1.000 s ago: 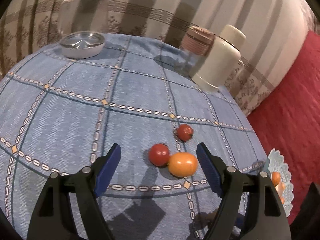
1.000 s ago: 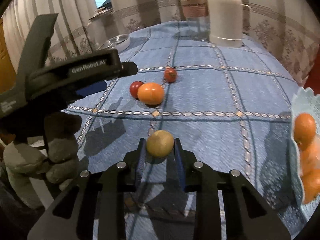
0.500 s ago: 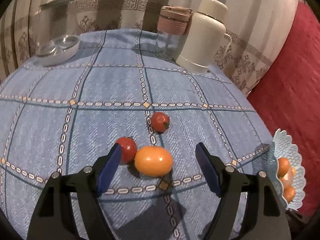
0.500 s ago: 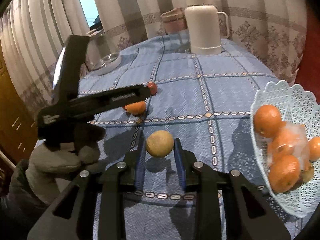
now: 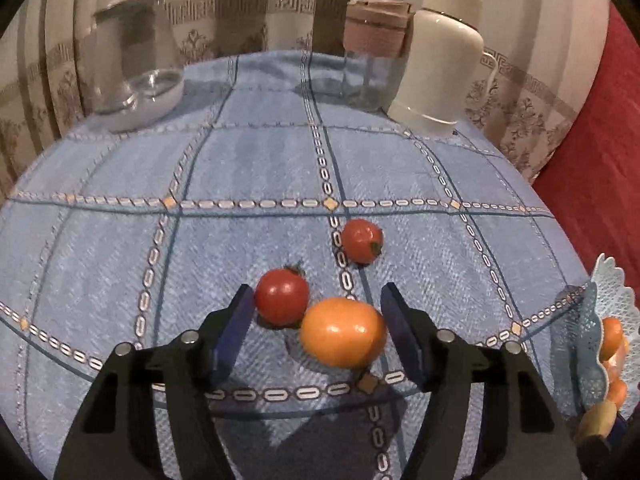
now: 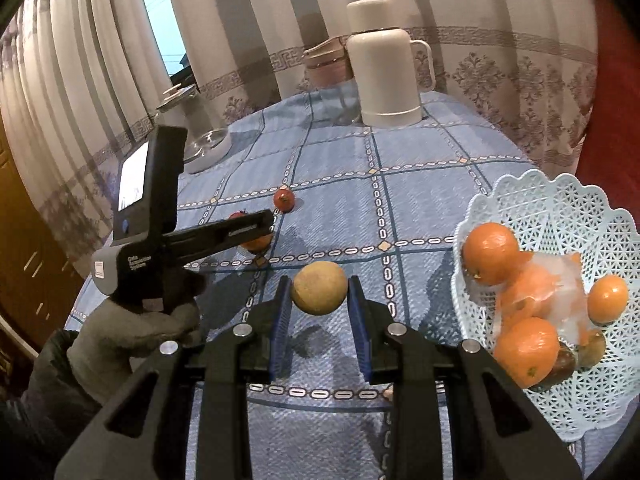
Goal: Organize fruits
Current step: 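Grasp a second brown fruit with the right gripper while the left grasps an orange, then carry the brown fruit into the white basket and open the right gripper, then lower the held orange into the white basket and open the left gripper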
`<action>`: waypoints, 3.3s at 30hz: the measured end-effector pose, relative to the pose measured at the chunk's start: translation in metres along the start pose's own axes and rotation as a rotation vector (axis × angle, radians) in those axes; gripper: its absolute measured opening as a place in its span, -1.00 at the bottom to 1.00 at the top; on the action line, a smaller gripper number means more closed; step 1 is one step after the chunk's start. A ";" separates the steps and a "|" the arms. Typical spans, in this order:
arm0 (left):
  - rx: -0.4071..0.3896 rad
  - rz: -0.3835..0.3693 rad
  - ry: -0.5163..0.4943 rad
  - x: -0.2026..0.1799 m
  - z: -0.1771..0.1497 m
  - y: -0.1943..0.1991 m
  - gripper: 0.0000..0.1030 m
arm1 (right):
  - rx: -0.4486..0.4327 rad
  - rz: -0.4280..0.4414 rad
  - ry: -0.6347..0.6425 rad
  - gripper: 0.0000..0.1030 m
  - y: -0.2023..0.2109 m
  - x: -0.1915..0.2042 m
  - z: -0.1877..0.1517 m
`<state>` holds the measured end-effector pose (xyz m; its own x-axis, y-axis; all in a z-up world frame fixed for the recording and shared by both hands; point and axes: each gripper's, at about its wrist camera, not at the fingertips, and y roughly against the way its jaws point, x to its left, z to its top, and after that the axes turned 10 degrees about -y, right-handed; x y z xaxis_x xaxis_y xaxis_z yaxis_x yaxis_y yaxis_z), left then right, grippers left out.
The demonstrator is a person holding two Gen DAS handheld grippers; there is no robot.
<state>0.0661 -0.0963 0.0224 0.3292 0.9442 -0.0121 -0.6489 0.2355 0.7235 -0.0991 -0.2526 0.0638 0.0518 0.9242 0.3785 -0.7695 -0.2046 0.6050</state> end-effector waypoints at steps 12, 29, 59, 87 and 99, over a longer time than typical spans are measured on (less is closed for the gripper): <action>0.021 -0.087 0.014 -0.001 -0.012 0.003 -0.31 | -0.055 -0.021 -0.030 -0.44 0.018 -0.014 0.008; -0.032 -0.153 0.036 0.004 -0.028 0.035 -0.31 | -0.137 -0.088 -0.101 -0.44 0.047 -0.053 0.025; -0.094 -0.208 -0.037 -0.022 -0.033 0.079 -0.31 | -0.166 -0.284 -0.255 -0.44 0.083 -0.144 0.015; -0.141 -0.346 -0.205 -0.105 -0.011 0.101 -0.31 | -0.282 -0.282 -0.374 0.15 0.117 -0.165 0.021; -0.132 -0.435 -0.347 -0.171 -0.018 0.102 -0.31 | -0.287 -0.271 -0.378 0.16 0.120 -0.167 0.023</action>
<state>-0.0689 -0.2297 0.0865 0.7769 0.6280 -0.0459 -0.4760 0.6334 0.6101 -0.1855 -0.4390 0.0888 0.4567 0.7402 0.4935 -0.8371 0.1699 0.5200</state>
